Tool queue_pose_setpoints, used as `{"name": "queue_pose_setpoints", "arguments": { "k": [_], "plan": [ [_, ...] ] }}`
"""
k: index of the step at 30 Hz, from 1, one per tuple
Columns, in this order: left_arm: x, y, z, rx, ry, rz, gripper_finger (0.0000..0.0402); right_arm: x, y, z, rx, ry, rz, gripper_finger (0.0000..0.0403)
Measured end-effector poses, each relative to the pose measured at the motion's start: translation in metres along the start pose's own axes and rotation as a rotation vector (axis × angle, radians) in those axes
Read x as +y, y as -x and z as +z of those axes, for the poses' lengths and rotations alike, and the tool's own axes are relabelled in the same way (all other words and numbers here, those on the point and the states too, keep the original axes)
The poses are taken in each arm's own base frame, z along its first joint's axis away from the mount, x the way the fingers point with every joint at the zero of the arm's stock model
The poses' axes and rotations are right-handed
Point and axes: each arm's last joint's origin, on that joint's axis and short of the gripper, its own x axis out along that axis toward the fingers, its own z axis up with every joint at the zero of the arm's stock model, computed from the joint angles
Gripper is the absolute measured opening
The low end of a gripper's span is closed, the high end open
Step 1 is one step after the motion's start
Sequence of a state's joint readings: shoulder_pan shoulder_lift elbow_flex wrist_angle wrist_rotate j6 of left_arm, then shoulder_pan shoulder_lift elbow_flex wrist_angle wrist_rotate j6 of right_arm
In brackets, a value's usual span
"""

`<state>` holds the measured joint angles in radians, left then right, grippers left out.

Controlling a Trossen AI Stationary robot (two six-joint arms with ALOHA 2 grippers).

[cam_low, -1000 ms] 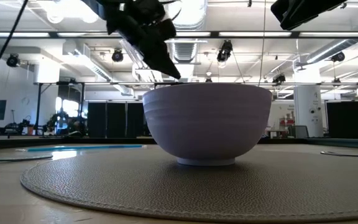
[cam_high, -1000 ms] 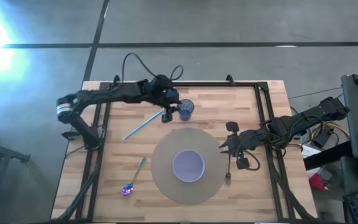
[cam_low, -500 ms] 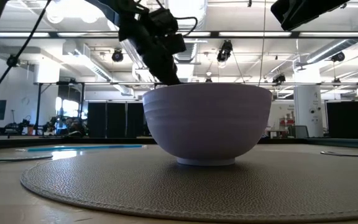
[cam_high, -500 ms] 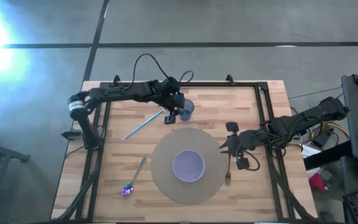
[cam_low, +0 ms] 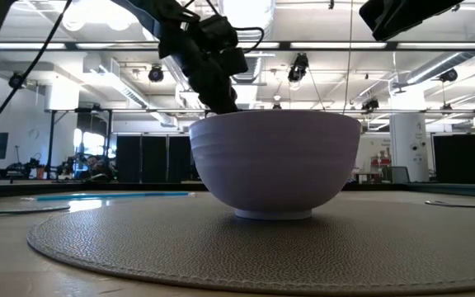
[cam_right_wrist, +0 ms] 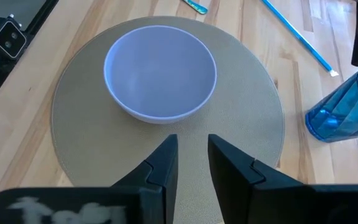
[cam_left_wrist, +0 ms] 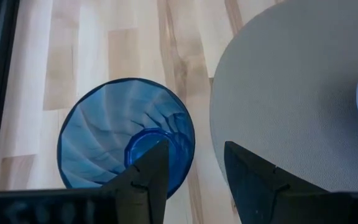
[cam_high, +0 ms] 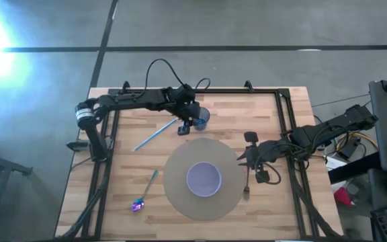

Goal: Pick & Place Utensil
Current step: Move the blue cup to the top left of the brown mat

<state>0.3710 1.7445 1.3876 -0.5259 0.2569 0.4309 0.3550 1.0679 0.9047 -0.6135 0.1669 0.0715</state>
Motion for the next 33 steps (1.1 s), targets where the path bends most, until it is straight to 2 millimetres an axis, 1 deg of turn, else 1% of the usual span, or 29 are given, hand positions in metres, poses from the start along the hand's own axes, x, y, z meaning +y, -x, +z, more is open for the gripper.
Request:
{"name": "queue_pose_setpoints", "arguments": {
  "k": [7,11,16,18,21,27,28,33],
  "plan": [
    [0.002,-0.015,-0.006,0.036,0.010,-0.015,0.0147,0.000,0.000,0.000,0.000,0.003,0.000,0.0069],
    [0.002,-0.021,-0.009,0.055,0.013,-0.012,0.0147,0.000,-0.001,-0.001,0.003,0.003,0.000,0.0069],
    [0.002,-0.021,-0.009,0.057,0.012,-0.011,0.0146,0.000,-0.003,-0.004,0.011,0.002,-0.001,0.0077],
    [0.002,-0.021,-0.009,0.061,0.012,-0.003,0.0140,0.000,-0.004,-0.005,0.015,0.002,-0.001,0.0079],
    [0.003,-0.021,-0.009,0.083,0.008,0.034,0.0113,0.000,-0.005,-0.007,0.021,0.003,-0.002,0.0082],
    [0.003,-0.021,-0.011,0.104,-0.033,0.046,0.0020,0.000,-0.005,-0.007,0.020,-0.001,-0.002,0.0073],
    [0.003,-0.021,-0.010,0.105,-0.038,0.051,0.0011,0.000,-0.005,-0.007,0.020,0.000,-0.002,0.0071],
    [0.002,-0.021,-0.010,0.115,-0.041,0.069,0.0009,0.000,-0.005,-0.006,0.018,-0.002,-0.002,0.0066]
  ]
}}
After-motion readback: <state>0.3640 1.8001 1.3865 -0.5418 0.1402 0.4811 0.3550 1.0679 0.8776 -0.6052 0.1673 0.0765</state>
